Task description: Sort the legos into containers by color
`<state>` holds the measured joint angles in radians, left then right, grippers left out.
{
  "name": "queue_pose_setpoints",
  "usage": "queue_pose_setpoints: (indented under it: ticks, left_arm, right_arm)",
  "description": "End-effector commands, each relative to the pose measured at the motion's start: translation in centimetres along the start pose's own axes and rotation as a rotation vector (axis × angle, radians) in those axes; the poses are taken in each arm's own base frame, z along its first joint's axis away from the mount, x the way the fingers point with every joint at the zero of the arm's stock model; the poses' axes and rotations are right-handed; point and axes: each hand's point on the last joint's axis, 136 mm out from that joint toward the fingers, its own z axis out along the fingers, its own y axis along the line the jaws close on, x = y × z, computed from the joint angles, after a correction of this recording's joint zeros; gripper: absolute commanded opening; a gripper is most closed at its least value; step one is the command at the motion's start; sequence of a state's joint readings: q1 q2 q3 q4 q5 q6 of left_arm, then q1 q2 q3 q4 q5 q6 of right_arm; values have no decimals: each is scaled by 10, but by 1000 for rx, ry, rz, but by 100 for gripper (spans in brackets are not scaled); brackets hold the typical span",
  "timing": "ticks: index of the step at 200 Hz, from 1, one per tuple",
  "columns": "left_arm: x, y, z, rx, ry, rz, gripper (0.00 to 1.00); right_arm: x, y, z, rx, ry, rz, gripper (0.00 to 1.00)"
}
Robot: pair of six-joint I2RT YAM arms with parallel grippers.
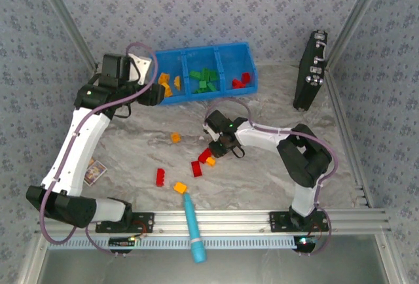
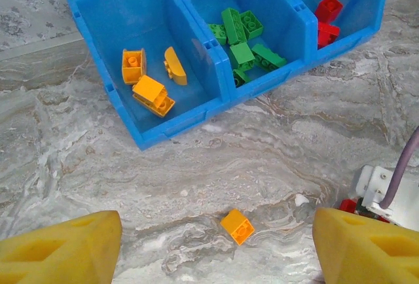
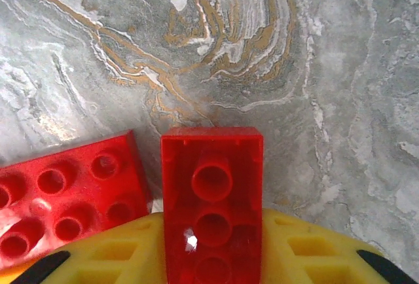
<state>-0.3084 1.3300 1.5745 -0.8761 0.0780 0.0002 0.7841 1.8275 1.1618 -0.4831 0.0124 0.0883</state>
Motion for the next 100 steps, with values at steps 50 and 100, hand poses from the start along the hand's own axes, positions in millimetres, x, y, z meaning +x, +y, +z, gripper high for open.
queue_pose_setpoints:
  ticks: [50, 100]
  left_arm:
    - [16, -18, -24, 83, 81, 51, 78]
    - [48, -35, -12, 166, 154, -33, 78]
  right_arm:
    - [8, -37, -22, 32, 38, 59, 30]
    - [-47, -75, -81, 49, -129, 96, 29]
